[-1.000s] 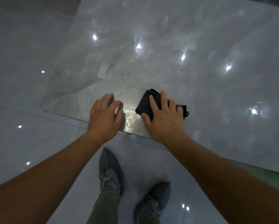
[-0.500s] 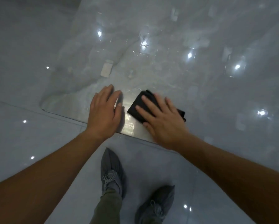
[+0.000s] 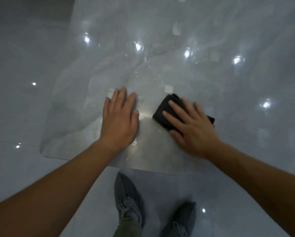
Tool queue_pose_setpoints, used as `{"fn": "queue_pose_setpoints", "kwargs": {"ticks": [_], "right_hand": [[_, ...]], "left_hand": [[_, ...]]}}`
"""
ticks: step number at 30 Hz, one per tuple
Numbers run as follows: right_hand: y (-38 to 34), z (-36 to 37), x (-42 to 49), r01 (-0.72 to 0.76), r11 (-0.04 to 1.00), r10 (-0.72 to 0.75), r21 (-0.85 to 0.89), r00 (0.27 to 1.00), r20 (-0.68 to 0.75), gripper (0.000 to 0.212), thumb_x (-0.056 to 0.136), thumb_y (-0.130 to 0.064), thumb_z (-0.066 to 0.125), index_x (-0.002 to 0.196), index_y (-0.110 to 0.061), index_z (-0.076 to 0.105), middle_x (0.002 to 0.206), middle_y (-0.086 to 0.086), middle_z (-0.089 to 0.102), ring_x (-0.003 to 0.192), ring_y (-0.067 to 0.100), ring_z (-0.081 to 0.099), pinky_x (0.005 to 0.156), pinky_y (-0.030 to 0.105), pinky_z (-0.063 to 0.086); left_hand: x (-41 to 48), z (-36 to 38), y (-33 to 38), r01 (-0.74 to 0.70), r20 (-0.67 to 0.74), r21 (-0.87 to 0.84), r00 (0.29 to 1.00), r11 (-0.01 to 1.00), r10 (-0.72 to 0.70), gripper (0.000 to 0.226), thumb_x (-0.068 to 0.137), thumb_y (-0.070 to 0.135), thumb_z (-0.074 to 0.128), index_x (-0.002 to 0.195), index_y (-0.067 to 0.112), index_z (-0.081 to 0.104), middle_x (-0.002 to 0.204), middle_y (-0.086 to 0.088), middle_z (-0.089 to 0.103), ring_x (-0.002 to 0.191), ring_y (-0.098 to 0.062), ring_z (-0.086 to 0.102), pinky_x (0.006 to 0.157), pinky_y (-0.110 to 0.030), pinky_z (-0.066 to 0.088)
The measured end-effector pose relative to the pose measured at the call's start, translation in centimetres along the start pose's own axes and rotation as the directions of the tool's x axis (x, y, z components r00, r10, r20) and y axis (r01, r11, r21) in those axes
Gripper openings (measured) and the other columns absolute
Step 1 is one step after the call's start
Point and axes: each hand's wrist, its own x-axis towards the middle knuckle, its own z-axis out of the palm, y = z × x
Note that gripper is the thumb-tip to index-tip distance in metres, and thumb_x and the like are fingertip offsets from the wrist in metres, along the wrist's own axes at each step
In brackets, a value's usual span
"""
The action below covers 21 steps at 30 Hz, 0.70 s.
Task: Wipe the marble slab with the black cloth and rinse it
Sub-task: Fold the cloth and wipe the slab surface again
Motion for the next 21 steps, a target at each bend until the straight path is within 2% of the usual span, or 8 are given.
{"fn": "queue_pose_setpoints", "kwargs": {"ticks": [3,5,7,10,13,16,19,21], "right_hand": [[6.5,-2.4,5.9,-0.469,0.878,0.476,0.095,0.877,-0.071,0.063,0.102,-0.053,0.022,0.160,-0.029,0.017,0.170,0.006,0.008,0.155,0.037,0.004,0.124,0.057,0.006],[7.4,-3.6,10.0,-0.622,0.766,0.638,0.163,0.766,-0.080,0.064,0.103,-0.051,0.022,0.161,-0.028,0.011,0.170,0.008,0.002,0.154,0.039,-0.001,0.124,0.058,0.001],[4.5,-3.7,12.1,-0.546,0.827,0.560,0.134,0.824,-0.093,0.064,0.102,-0.051,0.021,0.161,-0.028,0.011,0.170,0.009,0.003,0.154,0.040,-0.002,0.123,0.059,0.001],[-1.8,-2.3,9.1,-0.145,0.989,0.146,0.027,0.987,-0.059,0.061,0.102,-0.051,0.026,0.159,-0.031,0.019,0.169,0.006,0.010,0.155,0.038,0.002,0.124,0.058,0.004],[-0.2,-1.6,4.8,0.038,0.999,-0.039,0.006,0.999,0.024,0.058,0.103,-0.050,0.030,0.158,-0.032,0.026,0.169,0.004,0.015,0.155,0.037,0.007,0.123,0.059,0.009],[7.9,-2.6,6.9,-0.235,0.972,0.234,-0.008,0.970,-0.065,0.060,0.100,-0.047,0.032,0.156,-0.026,0.030,0.166,0.012,0.023,0.152,0.042,0.018,0.117,0.065,0.022],[13.4,-5.0,12.8,-0.618,0.771,0.631,0.152,0.773,-0.064,0.062,0.103,-0.049,0.024,0.161,-0.028,0.015,0.169,0.010,0.006,0.154,0.040,0.003,0.123,0.059,0.005],[11.8,-5.2,15.9,-0.605,0.778,0.623,0.170,0.776,-0.092,0.062,0.103,-0.048,0.025,0.161,-0.027,0.014,0.169,0.011,0.005,0.154,0.042,0.001,0.123,0.060,0.003]], "left_hand": [[1.7,-0.3,-0.2,-0.005,-0.016,0.029,1.000,1.000,0.005,0.055,0.098,0.037,0.028,0.147,0.017,0.042,0.161,-0.013,0.030,0.151,-0.032,0.021,0.122,-0.050,0.014],[2.5,-0.5,-0.3,0.004,-0.044,0.027,0.999,1.000,-0.003,0.047,0.098,0.033,0.034,0.140,0.017,0.049,0.154,-0.013,0.040,0.145,-0.033,0.031,0.118,-0.051,0.021],[2.9,-1.0,-0.3,0.010,-0.066,-0.012,0.998,1.000,-0.011,0.045,0.097,0.031,0.037,0.136,0.016,0.052,0.147,-0.011,0.047,0.139,-0.032,0.038,0.115,-0.049,0.025],[3.9,-1.6,-0.5,0.007,-0.081,-0.034,0.997,0.999,-0.010,0.046,0.096,0.030,0.038,0.137,0.013,0.053,0.144,-0.012,0.050,0.135,-0.032,0.042,0.114,-0.047,0.028],[5.2,-1.8,-0.7,0.002,-0.069,-0.044,0.998,0.999,-0.005,0.046,0.096,0.027,0.041,0.136,0.009,0.054,0.147,-0.015,0.048,0.138,-0.034,0.041,0.116,-0.049,0.030],[6.8,-1.8,-0.4,-0.025,-0.054,-0.042,0.998,0.999,0.023,0.045,0.097,0.026,0.042,0.137,0.008,0.054,0.150,-0.017,0.045,0.142,-0.034,0.037,0.118,-0.053,0.026],[8.5,-1.7,-0.2,-0.038,-0.073,-0.046,0.997,0.998,0.035,0.045,0.097,0.026,0.041,0.135,0.008,0.055,0.150,-0.017,0.045,0.143,-0.035,0.036,0.118,-0.053,0.026],[9.9,-2.0,0.0,-0.023,-0.099,-0.060,0.995,0.998,0.017,0.046,0.096,0.026,0.040,0.135,0.007,0.055,0.149,-0.017,0.046,0.142,-0.035,0.038,0.117,-0.052,0.027]]}}
